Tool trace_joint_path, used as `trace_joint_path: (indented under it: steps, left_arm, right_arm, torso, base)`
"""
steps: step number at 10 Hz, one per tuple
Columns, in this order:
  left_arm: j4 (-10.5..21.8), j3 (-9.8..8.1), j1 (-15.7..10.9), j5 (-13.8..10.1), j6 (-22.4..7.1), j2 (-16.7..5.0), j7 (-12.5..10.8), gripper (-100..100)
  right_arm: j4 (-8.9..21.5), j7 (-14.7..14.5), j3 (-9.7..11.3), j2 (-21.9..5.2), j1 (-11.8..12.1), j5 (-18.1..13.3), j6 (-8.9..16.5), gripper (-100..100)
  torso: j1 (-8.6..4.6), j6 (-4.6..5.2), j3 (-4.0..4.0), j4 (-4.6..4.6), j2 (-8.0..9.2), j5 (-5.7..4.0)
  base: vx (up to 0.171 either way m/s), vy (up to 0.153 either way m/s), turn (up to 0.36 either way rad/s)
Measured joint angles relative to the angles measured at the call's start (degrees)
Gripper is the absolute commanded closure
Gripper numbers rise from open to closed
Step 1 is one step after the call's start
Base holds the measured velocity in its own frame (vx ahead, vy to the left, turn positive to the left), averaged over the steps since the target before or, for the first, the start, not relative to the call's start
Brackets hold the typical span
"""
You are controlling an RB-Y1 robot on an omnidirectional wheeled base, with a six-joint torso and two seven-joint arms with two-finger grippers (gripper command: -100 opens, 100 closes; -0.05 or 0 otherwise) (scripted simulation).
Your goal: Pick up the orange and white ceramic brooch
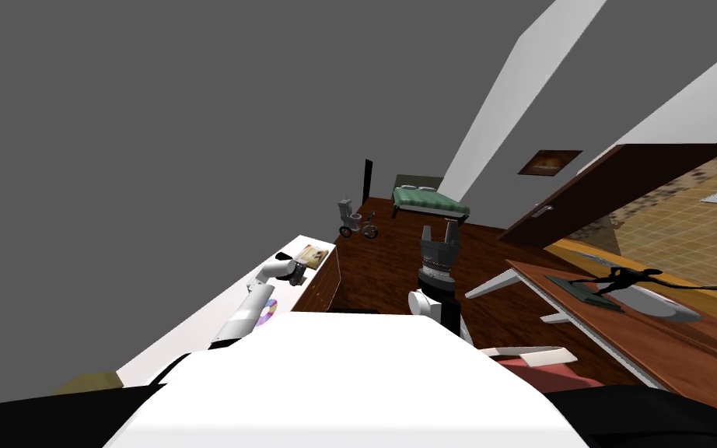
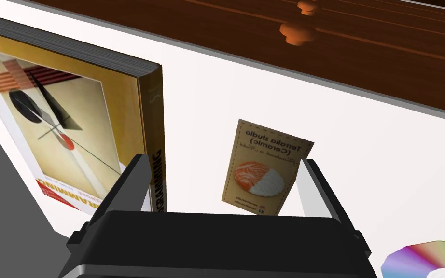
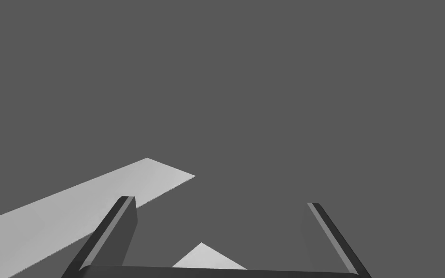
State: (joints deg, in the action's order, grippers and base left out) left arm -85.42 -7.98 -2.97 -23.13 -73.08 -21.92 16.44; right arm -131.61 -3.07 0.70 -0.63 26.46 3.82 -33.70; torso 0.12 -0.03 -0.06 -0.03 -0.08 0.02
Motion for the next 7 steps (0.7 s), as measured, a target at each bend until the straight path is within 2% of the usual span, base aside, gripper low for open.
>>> trace_joint_path:
  steps: [7]
  left_arm:
    - [6.68,-0.05,-3.41,-1.12,-9.34,-2.57,3.18,-100]
  right_arm:
    - [0.00,0.00,0.00,0.00,0.00,0.00,0.00,0]
  torso:
    - [-0.03,-0.01,-0.02,-0.01,-0.04,-0.01]
  base:
    - [0.031,0.022,-0.042]
